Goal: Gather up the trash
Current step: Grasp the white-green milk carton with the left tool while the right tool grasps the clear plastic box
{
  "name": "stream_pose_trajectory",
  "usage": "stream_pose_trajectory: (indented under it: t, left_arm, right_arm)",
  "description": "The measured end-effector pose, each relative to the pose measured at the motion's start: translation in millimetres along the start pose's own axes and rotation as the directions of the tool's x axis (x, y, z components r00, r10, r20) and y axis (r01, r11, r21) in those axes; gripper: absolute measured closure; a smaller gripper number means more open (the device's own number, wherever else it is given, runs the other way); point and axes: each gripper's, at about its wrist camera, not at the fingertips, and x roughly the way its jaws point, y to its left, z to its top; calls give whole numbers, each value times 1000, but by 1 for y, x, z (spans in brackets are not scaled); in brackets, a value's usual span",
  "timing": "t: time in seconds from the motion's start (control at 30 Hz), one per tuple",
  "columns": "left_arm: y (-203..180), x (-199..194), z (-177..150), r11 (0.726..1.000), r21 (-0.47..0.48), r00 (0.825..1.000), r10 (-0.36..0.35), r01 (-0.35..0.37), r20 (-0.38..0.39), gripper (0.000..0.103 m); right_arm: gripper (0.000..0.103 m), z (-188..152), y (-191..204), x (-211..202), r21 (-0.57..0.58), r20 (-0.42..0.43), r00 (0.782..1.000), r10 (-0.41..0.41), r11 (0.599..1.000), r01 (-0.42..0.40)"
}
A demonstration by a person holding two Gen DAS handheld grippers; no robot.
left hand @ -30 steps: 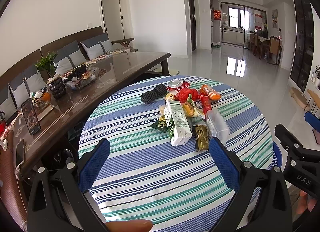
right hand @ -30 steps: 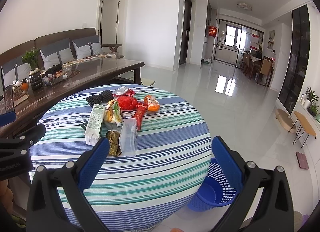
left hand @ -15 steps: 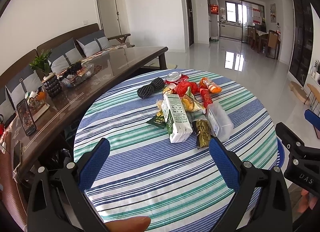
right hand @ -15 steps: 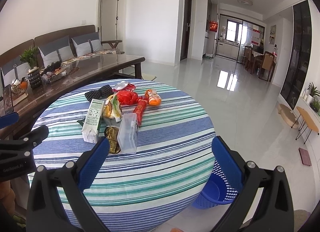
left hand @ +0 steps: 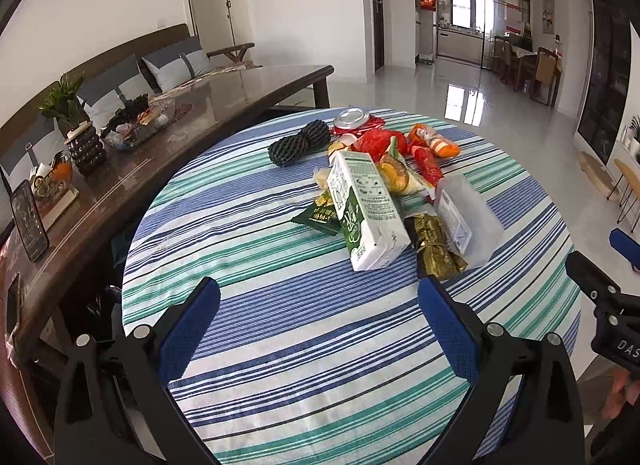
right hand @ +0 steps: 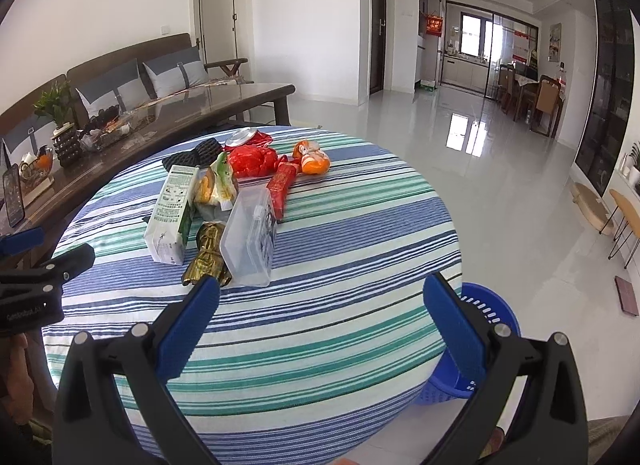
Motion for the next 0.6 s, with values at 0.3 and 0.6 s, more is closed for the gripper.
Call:
stream_pose_trajectory:
  t: [0.3,0.6]
  left_arm:
    - [-11,45,31,984,37,984,-177,177,-10,5]
    - [-26,101,46,973,79,972,-210,219,-106,19]
  right_arm:
    - [7,9,11,43,-2,-91,976,199,980,-200]
    - [36,19,23,88,-18,-184,941,285,956,-293]
